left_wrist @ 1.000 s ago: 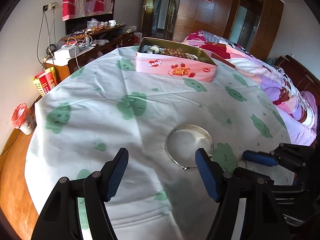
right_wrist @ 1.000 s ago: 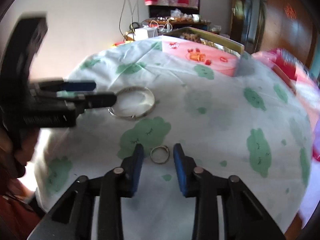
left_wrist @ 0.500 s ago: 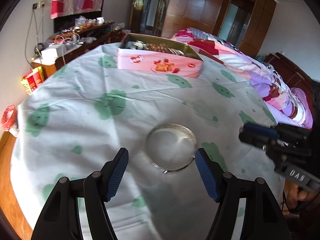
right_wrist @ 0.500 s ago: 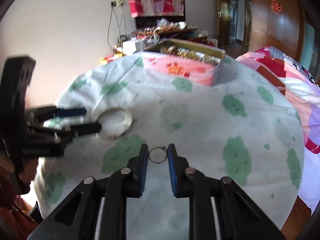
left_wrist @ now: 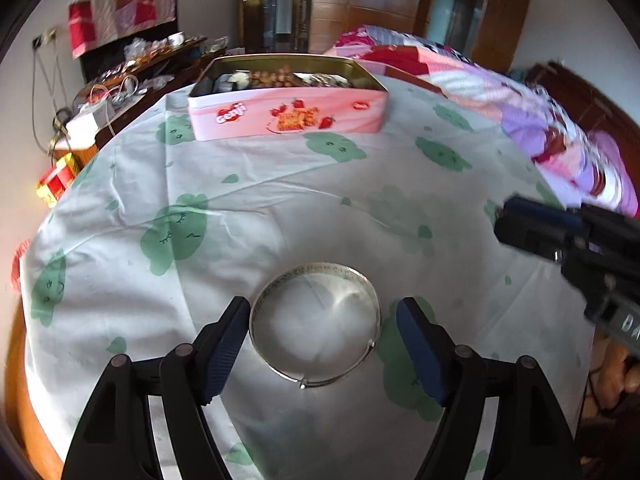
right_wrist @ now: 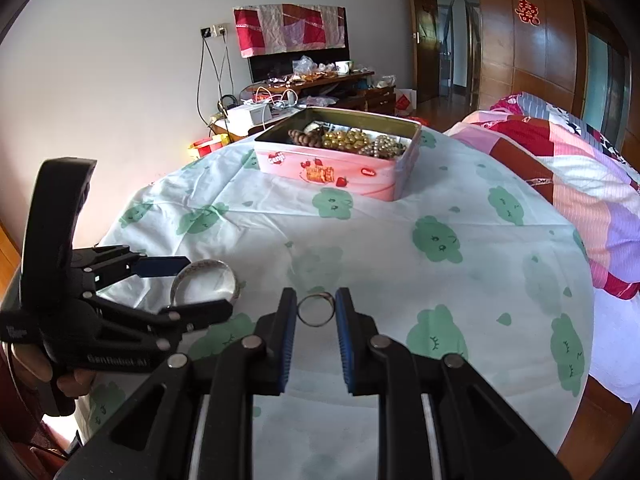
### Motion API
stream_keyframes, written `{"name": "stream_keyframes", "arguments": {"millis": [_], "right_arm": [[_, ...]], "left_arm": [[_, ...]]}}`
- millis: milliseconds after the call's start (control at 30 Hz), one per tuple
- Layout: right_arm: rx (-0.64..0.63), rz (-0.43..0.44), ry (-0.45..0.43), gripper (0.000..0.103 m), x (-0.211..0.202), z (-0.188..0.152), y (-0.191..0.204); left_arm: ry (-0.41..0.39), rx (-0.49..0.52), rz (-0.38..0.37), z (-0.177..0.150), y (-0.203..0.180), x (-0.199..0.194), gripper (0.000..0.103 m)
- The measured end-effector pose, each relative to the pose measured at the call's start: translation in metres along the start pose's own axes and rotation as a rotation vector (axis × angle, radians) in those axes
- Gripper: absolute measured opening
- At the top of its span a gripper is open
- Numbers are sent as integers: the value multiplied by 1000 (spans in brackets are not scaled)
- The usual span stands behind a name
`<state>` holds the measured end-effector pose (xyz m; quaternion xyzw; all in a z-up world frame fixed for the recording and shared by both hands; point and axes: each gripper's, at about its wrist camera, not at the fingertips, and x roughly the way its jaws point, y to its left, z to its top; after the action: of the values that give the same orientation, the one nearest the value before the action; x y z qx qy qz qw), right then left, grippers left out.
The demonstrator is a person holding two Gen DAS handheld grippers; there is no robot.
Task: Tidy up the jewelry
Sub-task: 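Grasp the small ring with right tool while left tool grasps the silver bangle, then carry the silver bangle and ring over the tin with both tools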
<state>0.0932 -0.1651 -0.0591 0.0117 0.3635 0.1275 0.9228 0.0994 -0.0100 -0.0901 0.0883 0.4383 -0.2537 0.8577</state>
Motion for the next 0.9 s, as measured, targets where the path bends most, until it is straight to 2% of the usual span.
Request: {"name": "stream_keyframes", "arguments": {"millis": [100, 267, 367, 467, 533, 733, 900], "right_arm": [[4, 0, -8, 22, -2, 1, -2], [14, -3, -13, 22, -4, 2, -6], [26, 2, -11, 22, -3, 1, -8], [29, 8, -14, 22, -3, 2, -8], [28, 8, -23, 22, -5, 2, -8], [38, 14, -41, 22, -7, 6, -8], [33, 8, -52, 22, -10, 9, -7]], "left_arm": [[8, 50, 59, -4, -1, -1, 77], [10, -58, 51, 1, 16, 0, 77], [12, -6, 92, 2, 7, 5, 78], [10, -10, 82, 4, 7, 5, 78], [0, 1, 80, 5, 7, 4, 68], [-8, -6, 73, 6, 7, 4, 68], [-48, -76, 13, 3, 17, -2, 68]]}}
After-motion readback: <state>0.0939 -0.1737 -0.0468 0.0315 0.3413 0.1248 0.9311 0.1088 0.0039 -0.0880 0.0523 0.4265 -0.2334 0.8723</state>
